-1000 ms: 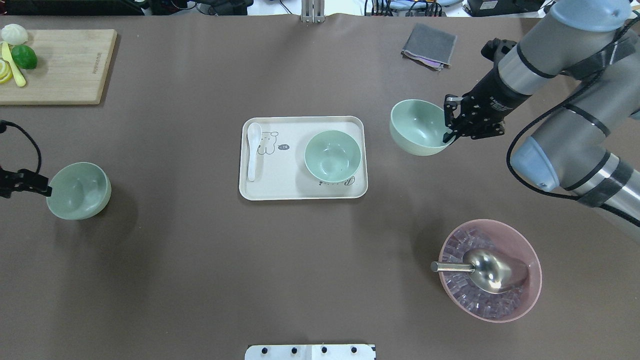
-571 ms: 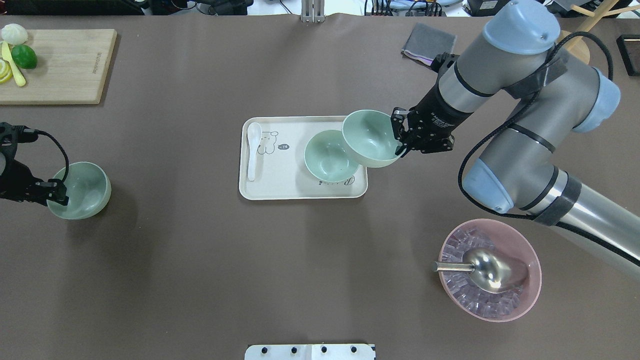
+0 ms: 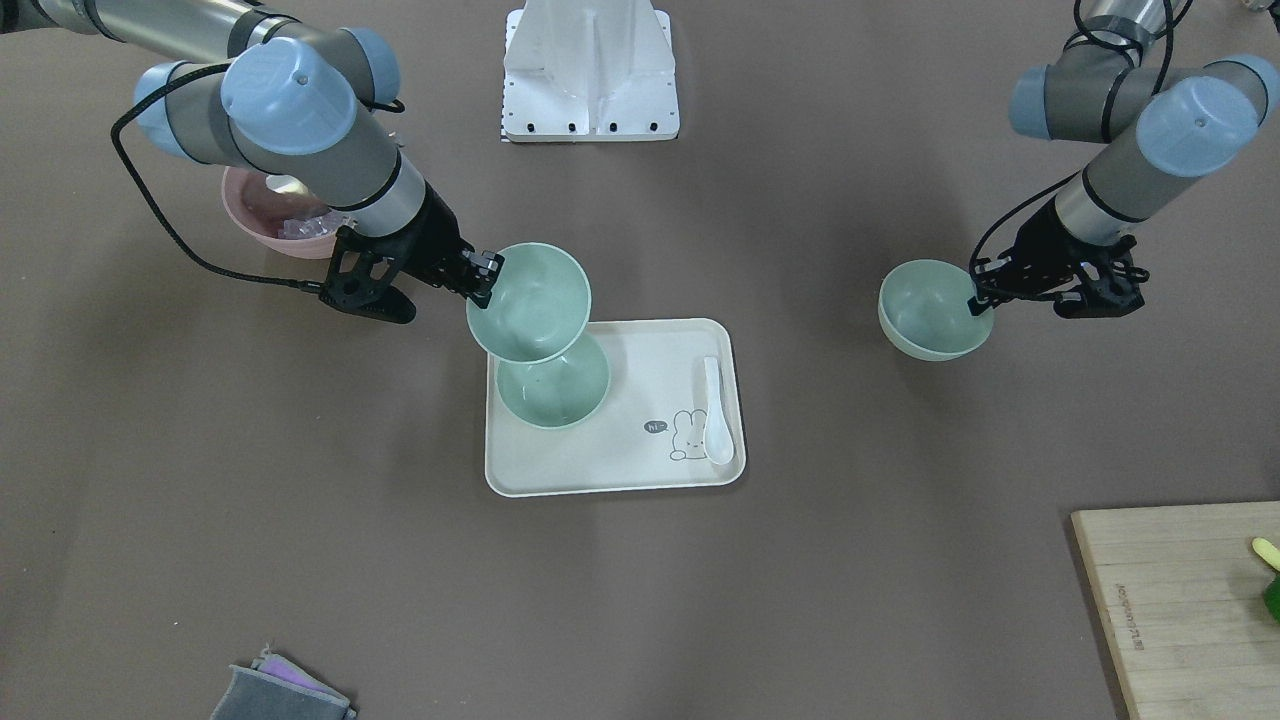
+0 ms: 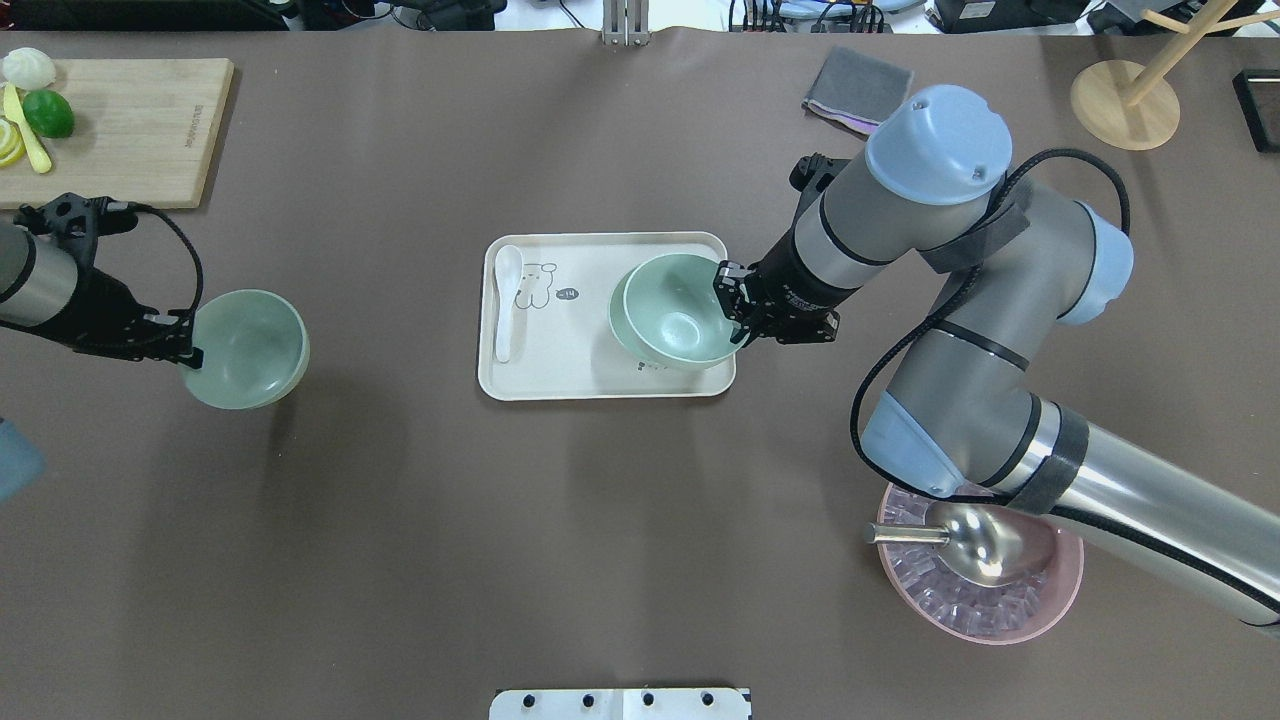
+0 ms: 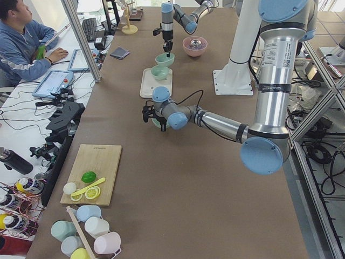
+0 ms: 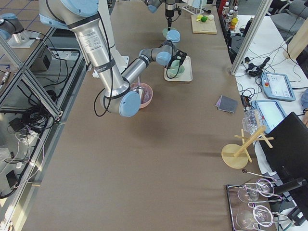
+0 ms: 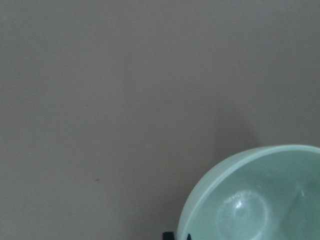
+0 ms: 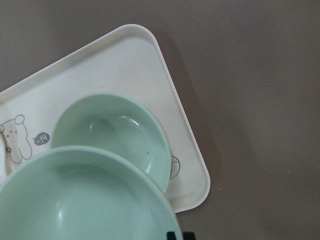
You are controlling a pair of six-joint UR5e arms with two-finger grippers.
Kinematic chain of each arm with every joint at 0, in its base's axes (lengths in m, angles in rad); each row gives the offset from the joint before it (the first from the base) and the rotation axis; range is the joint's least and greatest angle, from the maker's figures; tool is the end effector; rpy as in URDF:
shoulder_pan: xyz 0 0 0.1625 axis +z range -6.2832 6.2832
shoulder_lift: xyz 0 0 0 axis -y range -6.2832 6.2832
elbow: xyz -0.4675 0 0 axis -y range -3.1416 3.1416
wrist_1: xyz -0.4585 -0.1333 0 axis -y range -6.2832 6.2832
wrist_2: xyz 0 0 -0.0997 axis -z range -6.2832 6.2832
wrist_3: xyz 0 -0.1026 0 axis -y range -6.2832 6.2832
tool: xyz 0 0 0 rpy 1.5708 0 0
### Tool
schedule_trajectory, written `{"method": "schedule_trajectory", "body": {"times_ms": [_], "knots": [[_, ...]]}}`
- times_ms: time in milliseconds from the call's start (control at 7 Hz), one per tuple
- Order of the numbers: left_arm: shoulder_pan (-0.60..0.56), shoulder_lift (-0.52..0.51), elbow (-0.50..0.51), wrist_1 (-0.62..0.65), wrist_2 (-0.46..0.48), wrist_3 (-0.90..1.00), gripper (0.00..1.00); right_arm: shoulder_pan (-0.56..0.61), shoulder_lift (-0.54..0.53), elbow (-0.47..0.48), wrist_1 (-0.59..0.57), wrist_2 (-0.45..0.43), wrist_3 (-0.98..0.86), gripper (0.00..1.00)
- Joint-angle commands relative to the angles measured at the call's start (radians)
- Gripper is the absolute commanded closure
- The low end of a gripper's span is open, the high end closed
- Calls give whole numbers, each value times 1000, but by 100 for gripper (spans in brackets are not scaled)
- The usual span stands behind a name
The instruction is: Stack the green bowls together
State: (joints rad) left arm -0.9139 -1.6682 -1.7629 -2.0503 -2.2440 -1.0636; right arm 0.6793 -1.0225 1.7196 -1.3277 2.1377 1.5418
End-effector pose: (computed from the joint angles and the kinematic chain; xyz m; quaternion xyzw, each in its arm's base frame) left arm 0.3190 -0.5272 0.4852 -0.0011 0.4681 -0.0554 0.8820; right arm -0.5141 -0.5156 0.2376 -0.0830 -0.4944 0.1534 0.8516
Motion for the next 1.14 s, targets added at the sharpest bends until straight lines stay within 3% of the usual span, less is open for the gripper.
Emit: {"method": "schedule_trajectory", "body": {"times_ms": [0,429,571,857,1000], "knots": [[27,-146,-39,63,-17,-186,100,-14,24,-97,112,-80,6,100],[108,-220,-81,78,-9,-373,100,-21,38,-137,156,-91,7,100],[127,-257,-78,78,-6,-416,100,-21,38,-146,157,-91,3,1],[229,-394,-69,175,103,-509,100,29,39,-129,156,-44,0,0],[278,-459,-44,223,153,-512,100,101,13,-112,156,59,-14,0]]}}
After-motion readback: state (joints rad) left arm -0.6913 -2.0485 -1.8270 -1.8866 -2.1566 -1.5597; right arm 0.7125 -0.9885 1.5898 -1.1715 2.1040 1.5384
